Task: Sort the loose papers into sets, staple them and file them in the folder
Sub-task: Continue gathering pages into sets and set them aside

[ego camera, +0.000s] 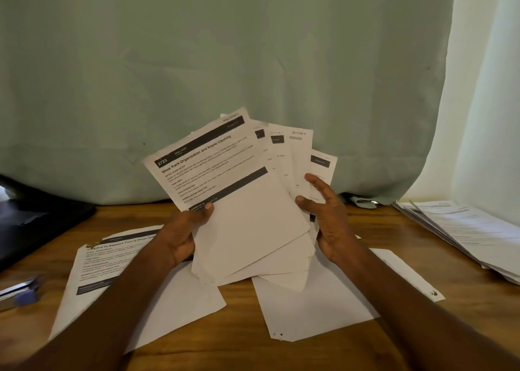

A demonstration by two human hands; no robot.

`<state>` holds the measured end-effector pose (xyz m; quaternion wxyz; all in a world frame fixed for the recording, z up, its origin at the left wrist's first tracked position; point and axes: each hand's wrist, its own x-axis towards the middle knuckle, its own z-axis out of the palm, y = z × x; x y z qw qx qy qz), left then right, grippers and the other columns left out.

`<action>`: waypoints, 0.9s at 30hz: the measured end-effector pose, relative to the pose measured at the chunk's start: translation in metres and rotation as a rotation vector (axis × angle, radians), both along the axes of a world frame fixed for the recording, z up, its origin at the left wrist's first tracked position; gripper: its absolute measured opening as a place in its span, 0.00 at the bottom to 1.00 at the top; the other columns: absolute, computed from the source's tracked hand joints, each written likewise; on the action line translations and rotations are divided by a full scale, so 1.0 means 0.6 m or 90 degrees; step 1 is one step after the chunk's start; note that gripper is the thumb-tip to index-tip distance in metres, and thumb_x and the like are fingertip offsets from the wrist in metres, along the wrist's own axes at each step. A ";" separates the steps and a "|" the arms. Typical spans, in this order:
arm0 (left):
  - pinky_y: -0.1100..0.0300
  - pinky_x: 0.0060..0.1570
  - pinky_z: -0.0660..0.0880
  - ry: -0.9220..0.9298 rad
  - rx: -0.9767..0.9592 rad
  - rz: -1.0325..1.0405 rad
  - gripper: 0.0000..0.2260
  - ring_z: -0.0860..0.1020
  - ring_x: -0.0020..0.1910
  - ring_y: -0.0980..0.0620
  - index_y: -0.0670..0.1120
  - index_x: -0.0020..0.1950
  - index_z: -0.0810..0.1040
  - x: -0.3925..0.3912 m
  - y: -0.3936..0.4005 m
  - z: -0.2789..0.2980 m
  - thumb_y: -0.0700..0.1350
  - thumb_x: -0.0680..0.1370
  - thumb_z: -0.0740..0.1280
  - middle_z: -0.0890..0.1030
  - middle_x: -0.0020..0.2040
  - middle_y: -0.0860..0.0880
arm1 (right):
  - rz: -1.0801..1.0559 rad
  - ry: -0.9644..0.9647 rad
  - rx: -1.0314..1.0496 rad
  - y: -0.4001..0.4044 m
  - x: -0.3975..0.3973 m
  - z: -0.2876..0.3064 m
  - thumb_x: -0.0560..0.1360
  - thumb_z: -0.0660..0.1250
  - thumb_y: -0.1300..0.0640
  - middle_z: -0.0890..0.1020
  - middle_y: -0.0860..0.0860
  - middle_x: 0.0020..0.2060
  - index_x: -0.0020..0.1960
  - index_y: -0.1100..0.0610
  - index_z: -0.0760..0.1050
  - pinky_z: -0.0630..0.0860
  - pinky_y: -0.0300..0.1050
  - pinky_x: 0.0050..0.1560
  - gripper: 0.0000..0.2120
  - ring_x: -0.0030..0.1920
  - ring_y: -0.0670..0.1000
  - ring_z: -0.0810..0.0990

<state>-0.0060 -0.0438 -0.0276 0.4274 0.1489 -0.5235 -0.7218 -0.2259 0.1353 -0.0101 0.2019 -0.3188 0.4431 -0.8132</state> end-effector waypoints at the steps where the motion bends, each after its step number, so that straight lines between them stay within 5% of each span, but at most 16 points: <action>1: 0.36 0.62 0.77 0.000 0.008 0.007 0.21 0.80 0.63 0.37 0.47 0.67 0.77 0.000 0.000 0.000 0.36 0.75 0.71 0.82 0.62 0.40 | -0.006 -0.005 -0.005 0.000 0.000 -0.001 0.71 0.76 0.68 0.82 0.43 0.62 0.62 0.47 0.83 0.84 0.50 0.52 0.24 0.61 0.53 0.82; 6: 0.30 0.67 0.72 -0.003 0.045 0.019 0.27 0.78 0.66 0.33 0.43 0.69 0.78 0.004 0.001 0.004 0.35 0.70 0.74 0.82 0.65 0.38 | -0.024 -0.005 -0.017 0.001 -0.001 -0.004 0.71 0.77 0.69 0.82 0.43 0.63 0.61 0.47 0.83 0.83 0.44 0.47 0.24 0.60 0.52 0.82; 11: 0.31 0.66 0.73 0.009 0.060 0.040 0.20 0.78 0.66 0.33 0.44 0.66 0.79 0.004 -0.004 0.000 0.31 0.75 0.72 0.81 0.65 0.37 | -0.018 -0.010 -0.048 -0.001 -0.001 -0.006 0.71 0.76 0.70 0.83 0.41 0.61 0.61 0.48 0.84 0.82 0.41 0.45 0.24 0.59 0.50 0.83; 20: 0.38 0.61 0.78 0.035 0.062 0.070 0.17 0.81 0.59 0.38 0.47 0.65 0.79 0.002 -0.005 0.000 0.34 0.78 0.71 0.81 0.66 0.38 | -0.030 0.005 -0.042 -0.004 -0.006 -0.004 0.73 0.75 0.69 0.82 0.46 0.65 0.56 0.53 0.85 0.82 0.49 0.54 0.16 0.61 0.52 0.81; 27: 0.42 0.59 0.78 0.040 0.062 0.081 0.19 0.82 0.58 0.42 0.46 0.68 0.78 -0.001 0.000 0.001 0.34 0.78 0.71 0.81 0.66 0.40 | -0.046 0.025 -0.007 -0.006 -0.012 -0.006 0.73 0.73 0.70 0.86 0.50 0.55 0.44 0.56 0.85 0.80 0.39 0.39 0.10 0.50 0.51 0.84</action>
